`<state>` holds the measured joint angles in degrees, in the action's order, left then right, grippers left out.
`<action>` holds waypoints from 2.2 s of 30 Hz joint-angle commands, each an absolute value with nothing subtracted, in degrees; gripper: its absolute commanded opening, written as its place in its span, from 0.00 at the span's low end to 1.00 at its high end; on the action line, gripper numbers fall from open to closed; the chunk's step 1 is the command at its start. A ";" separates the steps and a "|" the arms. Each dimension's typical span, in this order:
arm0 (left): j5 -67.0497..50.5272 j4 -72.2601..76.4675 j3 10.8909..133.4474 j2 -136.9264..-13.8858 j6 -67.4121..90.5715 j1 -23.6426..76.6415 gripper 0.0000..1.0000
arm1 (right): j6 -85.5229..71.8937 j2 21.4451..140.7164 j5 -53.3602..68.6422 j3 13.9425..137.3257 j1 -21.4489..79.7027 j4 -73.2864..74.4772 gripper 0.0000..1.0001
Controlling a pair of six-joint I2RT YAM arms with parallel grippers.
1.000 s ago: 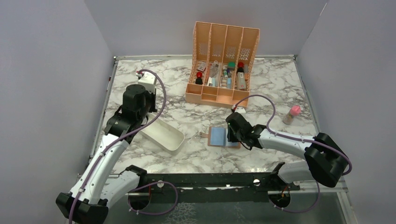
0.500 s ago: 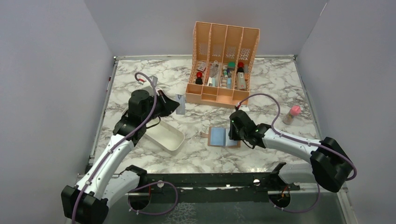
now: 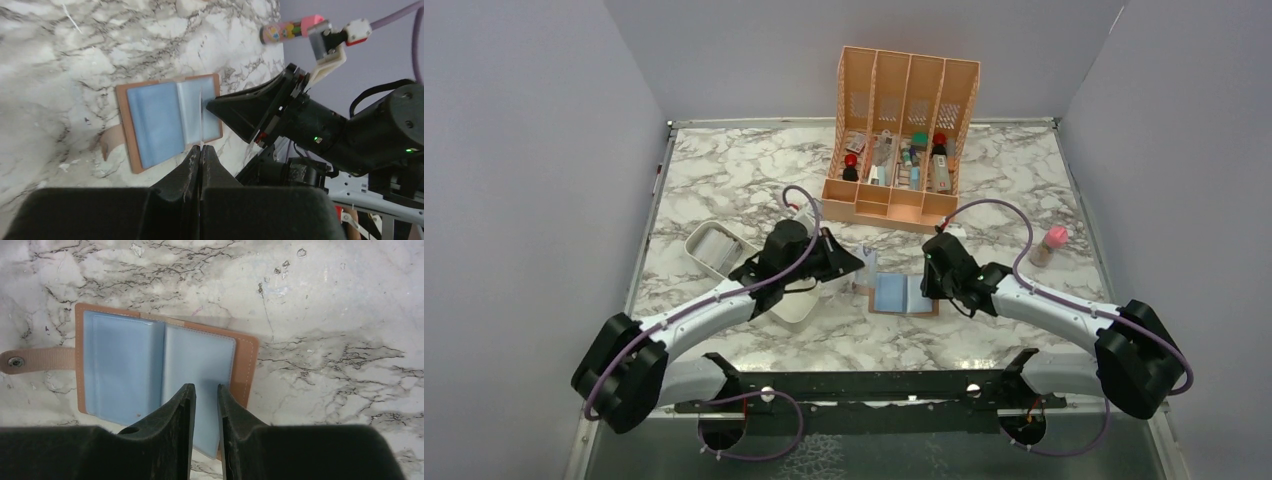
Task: Put the credit cards into the card holder
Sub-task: Insert the credit card into the card holder.
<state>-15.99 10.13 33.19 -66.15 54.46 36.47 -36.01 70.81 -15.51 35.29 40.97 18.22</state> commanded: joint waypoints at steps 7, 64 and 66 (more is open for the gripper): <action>-10.20 24.71 34.88 -80.79 58.13 44.65 0.00 | -37.66 72.12 -14.85 33.72 38.45 17.72 0.27; 0.55 36.39 36.99 -101.09 61.12 54.74 0.00 | -41.46 72.20 -11.14 29.05 37.35 15.13 0.25; 0.53 36.64 37.05 -101.33 61.06 55.36 0.00 | -41.48 72.33 -11.03 29.17 37.35 15.12 0.25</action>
<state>-0.86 35.40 36.14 -99.74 61.34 53.80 -40.53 71.83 -13.15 30.55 37.39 14.50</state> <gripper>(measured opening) 0.008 0.257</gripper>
